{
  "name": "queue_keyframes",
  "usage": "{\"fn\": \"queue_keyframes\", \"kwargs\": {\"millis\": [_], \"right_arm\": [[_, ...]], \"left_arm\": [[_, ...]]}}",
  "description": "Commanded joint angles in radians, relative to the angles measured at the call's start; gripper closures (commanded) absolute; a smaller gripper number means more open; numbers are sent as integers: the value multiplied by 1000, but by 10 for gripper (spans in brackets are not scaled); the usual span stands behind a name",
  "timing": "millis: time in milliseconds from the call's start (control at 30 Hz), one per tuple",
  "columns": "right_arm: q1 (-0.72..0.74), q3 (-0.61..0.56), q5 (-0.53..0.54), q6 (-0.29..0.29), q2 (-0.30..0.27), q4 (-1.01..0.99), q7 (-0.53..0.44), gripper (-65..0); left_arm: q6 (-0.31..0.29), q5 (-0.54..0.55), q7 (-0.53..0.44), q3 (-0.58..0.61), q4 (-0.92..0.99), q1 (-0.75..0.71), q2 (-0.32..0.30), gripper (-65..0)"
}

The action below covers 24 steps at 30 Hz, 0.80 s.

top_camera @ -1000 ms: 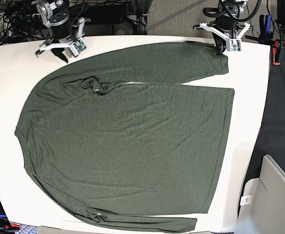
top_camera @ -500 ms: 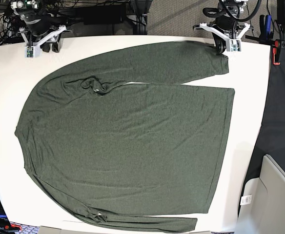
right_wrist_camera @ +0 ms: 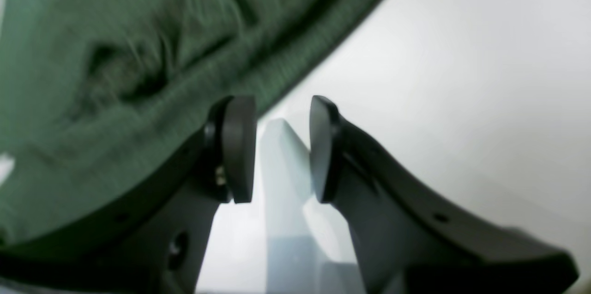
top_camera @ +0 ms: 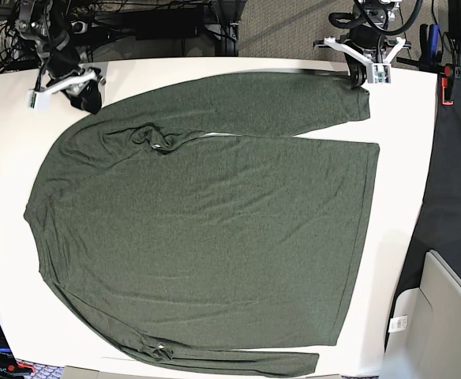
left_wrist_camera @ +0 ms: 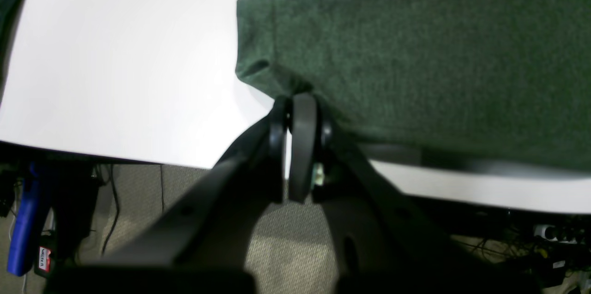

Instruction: Fold the T-shirt properly

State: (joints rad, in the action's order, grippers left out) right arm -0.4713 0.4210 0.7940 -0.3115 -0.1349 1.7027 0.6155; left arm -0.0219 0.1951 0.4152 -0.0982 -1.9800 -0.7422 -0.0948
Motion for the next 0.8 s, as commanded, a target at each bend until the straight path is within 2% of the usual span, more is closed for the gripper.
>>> {"fn": "queue_keyframes", "kwargs": {"millis": [0, 133, 667, 700, 767], "right_arm": [[1, -1, -23, 33, -4, -30, 57, -186], [32, -1, 35, 33, -4, -89, 56, -186], [82, -1, 40, 33, 16, -142, 51, -179], [82, -1, 40, 33, 17, -142, 54, -167], [79, -1, 40, 31, 17, -142, 57, -96]], "left_arm": [[3, -1, -22, -4, -14, -7, -4, 0], [3, -1, -22, -4, -14, -7, -4, 0], [3, -1, -22, -4, -14, -7, -6, 0], [3, -1, -22, -4, -14, -7, -6, 0], [3, -1, -22, -4, -14, -7, -6, 0]]}}
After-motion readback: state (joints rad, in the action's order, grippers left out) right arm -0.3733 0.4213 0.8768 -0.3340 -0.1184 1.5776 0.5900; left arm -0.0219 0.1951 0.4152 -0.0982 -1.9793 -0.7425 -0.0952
